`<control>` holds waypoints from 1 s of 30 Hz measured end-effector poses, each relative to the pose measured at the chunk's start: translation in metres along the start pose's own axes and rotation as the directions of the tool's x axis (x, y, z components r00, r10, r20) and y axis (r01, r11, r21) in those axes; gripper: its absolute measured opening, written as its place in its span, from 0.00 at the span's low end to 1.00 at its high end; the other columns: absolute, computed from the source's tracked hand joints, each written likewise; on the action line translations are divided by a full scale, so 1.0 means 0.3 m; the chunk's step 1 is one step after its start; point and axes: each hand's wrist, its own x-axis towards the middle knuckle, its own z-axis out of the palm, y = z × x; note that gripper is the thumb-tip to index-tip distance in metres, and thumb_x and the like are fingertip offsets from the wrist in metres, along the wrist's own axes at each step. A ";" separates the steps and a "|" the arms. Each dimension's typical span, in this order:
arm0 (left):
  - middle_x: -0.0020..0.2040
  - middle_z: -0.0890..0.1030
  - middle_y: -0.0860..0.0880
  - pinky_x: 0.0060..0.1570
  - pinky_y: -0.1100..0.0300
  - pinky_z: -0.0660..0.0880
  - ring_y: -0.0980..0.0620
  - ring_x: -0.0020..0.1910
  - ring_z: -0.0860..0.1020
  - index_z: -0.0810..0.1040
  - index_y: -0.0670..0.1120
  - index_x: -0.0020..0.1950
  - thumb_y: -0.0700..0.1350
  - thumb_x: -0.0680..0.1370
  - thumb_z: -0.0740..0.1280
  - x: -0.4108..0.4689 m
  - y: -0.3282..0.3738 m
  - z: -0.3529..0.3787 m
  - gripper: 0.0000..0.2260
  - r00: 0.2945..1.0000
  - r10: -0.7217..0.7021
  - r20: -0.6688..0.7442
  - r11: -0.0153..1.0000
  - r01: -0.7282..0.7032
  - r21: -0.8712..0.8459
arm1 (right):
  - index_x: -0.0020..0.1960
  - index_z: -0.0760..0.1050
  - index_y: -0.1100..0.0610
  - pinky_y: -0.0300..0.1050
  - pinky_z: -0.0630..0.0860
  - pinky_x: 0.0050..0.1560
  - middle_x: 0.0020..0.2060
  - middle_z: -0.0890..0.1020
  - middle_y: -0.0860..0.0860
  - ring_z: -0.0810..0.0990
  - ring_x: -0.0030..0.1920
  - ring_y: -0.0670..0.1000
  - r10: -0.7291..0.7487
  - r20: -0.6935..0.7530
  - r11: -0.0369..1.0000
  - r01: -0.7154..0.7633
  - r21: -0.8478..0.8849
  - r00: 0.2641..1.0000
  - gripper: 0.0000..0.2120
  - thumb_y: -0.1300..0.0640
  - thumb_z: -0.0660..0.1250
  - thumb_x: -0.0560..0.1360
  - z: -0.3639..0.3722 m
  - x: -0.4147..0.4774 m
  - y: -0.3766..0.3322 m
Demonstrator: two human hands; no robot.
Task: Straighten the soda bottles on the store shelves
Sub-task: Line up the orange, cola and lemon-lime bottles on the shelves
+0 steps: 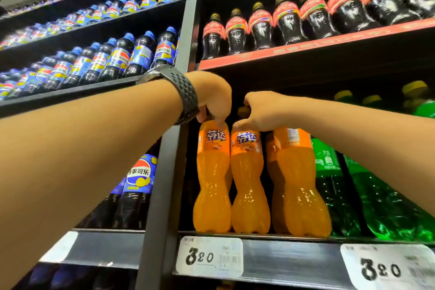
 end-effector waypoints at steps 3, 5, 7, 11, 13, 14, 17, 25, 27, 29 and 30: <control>0.59 0.79 0.42 0.58 0.50 0.77 0.43 0.55 0.80 0.75 0.40 0.59 0.46 0.74 0.73 -0.005 0.012 0.017 0.17 1.000 0.007 0.004 1.000 -0.007 -0.025 | 0.62 0.72 0.61 0.42 0.76 0.43 0.52 0.79 0.56 0.80 0.50 0.54 0.017 -0.004 0.998 -0.017 -0.064 1.000 0.26 0.42 0.68 0.73 0.025 0.007 -0.009; 0.60 0.77 0.42 0.59 0.53 0.76 0.44 0.57 0.79 0.73 0.40 0.64 0.47 0.74 0.72 -0.007 0.021 0.033 0.21 1.000 0.006 -0.028 1.000 -0.005 0.025 | 0.62 0.72 0.61 0.40 0.75 0.39 0.49 0.79 0.55 0.79 0.47 0.53 0.015 -0.006 0.996 -0.016 -0.089 1.000 0.26 0.43 0.68 0.73 0.031 0.010 -0.014; 0.61 0.77 0.41 0.59 0.52 0.76 0.44 0.58 0.78 0.73 0.38 0.65 0.45 0.74 0.72 -0.006 0.022 0.039 0.22 1.000 -0.003 -0.030 1.000 0.003 0.025 | 0.62 0.72 0.60 0.37 0.71 0.33 0.48 0.77 0.54 0.77 0.44 0.52 0.010 0.002 0.996 -0.010 -0.091 1.000 0.27 0.43 0.70 0.72 0.023 0.014 -0.014; 0.61 0.77 0.40 0.59 0.49 0.76 0.42 0.57 0.79 0.71 0.39 0.66 0.42 0.74 0.73 -0.009 0.005 0.029 0.23 1.000 -0.015 0.015 1.000 0.015 -0.009 | 0.65 0.70 0.58 0.38 0.71 0.33 0.52 0.78 0.54 0.77 0.47 0.52 0.061 0.027 0.998 -0.062 0.028 0.998 0.31 0.43 0.73 0.69 -0.005 0.026 -0.007; 0.62 0.77 0.40 0.59 0.49 0.76 0.42 0.57 0.79 0.70 0.40 0.69 0.43 0.74 0.73 -0.007 -0.003 0.032 0.26 1.000 -0.003 -0.003 1.000 0.003 0.012 | 0.62 0.71 0.58 0.39 0.70 0.31 0.46 0.76 0.52 0.77 0.43 0.52 0.095 0.052 0.991 -0.099 0.091 0.994 0.29 0.44 0.74 0.68 -0.013 0.034 -0.018; 0.63 0.76 0.41 0.58 0.50 0.76 0.43 0.57 0.78 0.69 0.40 0.70 0.44 0.74 0.73 -0.008 -0.003 0.036 0.27 1.000 0.004 -0.016 0.999 -0.003 0.034 | 0.60 0.72 0.58 0.38 0.69 0.29 0.42 0.75 0.51 0.77 0.40 0.51 0.105 0.059 0.990 -0.110 0.094 0.993 0.27 0.44 0.74 0.68 -0.015 0.039 -0.025; 0.63 0.76 0.43 0.60 0.51 0.75 0.44 0.59 0.76 0.69 0.42 0.70 0.47 0.73 0.73 -0.005 0.000 0.047 0.28 0.995 0.038 -0.097 0.992 -0.026 0.123 | 0.51 0.74 0.58 0.37 0.69 0.26 0.34 0.74 0.50 0.76 0.33 0.49 0.106 0.044 0.994 -0.105 -0.014 0.993 0.20 0.43 0.70 0.72 -0.015 0.056 -0.039; 0.54 0.79 0.44 0.48 0.54 0.75 0.46 0.51 0.77 0.76 0.42 0.60 0.48 0.77 0.65 0.024 0.035 0.047 0.15 0.930 0.125 -0.347 0.980 -0.171 -0.104 | 0.51 0.75 0.59 0.41 0.76 0.34 0.40 0.80 0.52 0.81 0.39 0.51 0.066 0.088 0.998 -0.066 -0.005 0.994 0.15 0.48 0.69 0.73 -0.082 0.039 0.007; 0.56 0.79 0.44 0.49 0.55 0.73 0.46 0.53 0.76 0.76 0.42 0.61 0.52 0.78 0.63 0.032 0.052 0.051 0.17 0.927 0.126 -0.353 0.971 -0.188 -0.147 | 0.57 0.78 0.57 0.45 0.79 0.47 0.50 0.82 0.53 0.80 0.50 0.53 0.023 0.005 0.999 -0.023 -0.049 1.000 0.13 0.55 0.68 0.74 -0.127 0.014 0.046; 0.57 0.79 0.44 0.49 0.57 0.72 0.46 0.54 0.77 0.76 0.43 0.63 0.54 0.78 0.63 0.034 0.063 0.066 0.19 0.937 0.120 -0.329 0.971 -0.179 -0.155 | 0.59 0.78 0.54 0.46 0.76 0.55 0.55 0.81 0.51 0.78 0.56 0.53 0.007 -0.046 0.997 -0.010 -0.071 0.999 0.17 0.63 0.63 0.73 -0.165 -0.009 0.097; 0.58 0.79 0.45 0.50 0.56 0.73 0.46 0.55 0.77 0.75 0.43 0.64 0.55 0.78 0.64 0.034 0.065 0.076 0.20 0.942 0.115 -0.315 0.974 -0.170 -0.153 | 0.60 0.78 0.54 0.46 0.75 0.57 0.57 0.81 0.51 0.77 0.57 0.53 0.016 -0.034 0.995 -0.019 -0.098 0.999 0.18 0.64 0.62 0.73 -0.178 -0.018 0.122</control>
